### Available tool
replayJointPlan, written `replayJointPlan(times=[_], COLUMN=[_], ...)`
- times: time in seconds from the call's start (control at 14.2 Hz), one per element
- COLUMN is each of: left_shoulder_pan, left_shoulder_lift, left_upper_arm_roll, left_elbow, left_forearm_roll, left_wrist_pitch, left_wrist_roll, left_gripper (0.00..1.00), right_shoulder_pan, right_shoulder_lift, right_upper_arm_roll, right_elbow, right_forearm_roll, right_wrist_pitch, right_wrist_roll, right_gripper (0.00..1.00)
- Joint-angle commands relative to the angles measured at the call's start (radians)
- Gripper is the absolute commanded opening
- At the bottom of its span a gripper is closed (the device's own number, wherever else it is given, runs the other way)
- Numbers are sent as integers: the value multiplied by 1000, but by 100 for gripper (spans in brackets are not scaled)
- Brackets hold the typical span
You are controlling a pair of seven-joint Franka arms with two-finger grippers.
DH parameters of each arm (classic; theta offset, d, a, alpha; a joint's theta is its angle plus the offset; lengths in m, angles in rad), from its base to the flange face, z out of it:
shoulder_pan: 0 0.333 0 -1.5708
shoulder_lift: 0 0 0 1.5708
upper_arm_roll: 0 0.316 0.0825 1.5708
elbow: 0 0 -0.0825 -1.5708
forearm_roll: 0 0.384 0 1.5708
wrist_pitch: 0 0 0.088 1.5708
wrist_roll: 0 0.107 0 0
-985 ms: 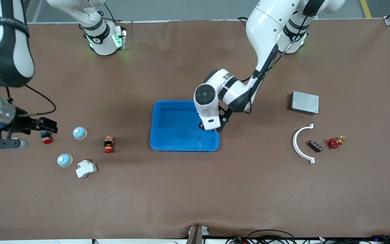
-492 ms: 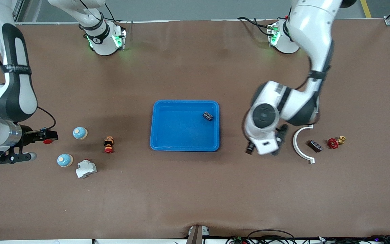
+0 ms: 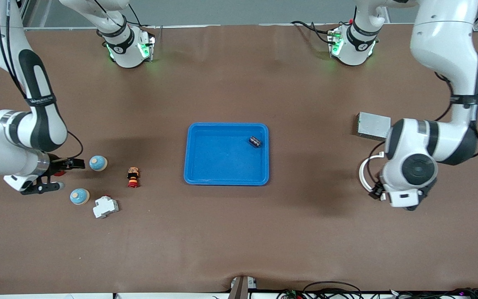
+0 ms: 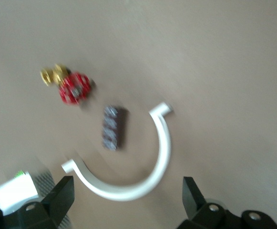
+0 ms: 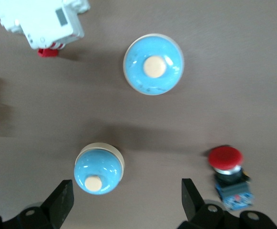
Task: Place electrolytic capacitor and blue bell in tray
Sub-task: 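Reach the left gripper to the second capacitor while the right gripper reaches a bell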
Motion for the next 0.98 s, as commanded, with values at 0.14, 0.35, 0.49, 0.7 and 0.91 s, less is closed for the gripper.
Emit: replayJointPlan(times=[0.14, 0.35, 0.49, 0.7, 0.91], left_shoulder_pan=[100, 129, 132, 126, 132], left_shoulder_lift=[-14, 3, 8, 3, 2], left_upper_arm_roll=[-13, -13, -15, -21, -19], left_elbow=[-80, -133, -162, -231, -327], left_forearm_roll=[24, 26, 24, 1, 1], left_wrist_pitch=[116, 238, 286, 346, 485], left_wrist_roll=[132, 148, 137, 103, 102], left_gripper=[100, 100, 100, 100, 100], right_shoulder_pan=[23, 35, 38, 47, 52], right_shoulder_lift=[-60, -56, -53, -40, -27], right_upper_arm_roll=[2, 3, 2, 2, 0], right_elbow=[-138, -164, -178, -180, -180], right_forearm_roll=[9, 27, 34, 34, 32], right_wrist_pitch=[84, 98, 113, 159, 181], right_wrist_roll=[3, 3, 1, 1, -5], right_gripper=[100, 100, 100, 100, 100])
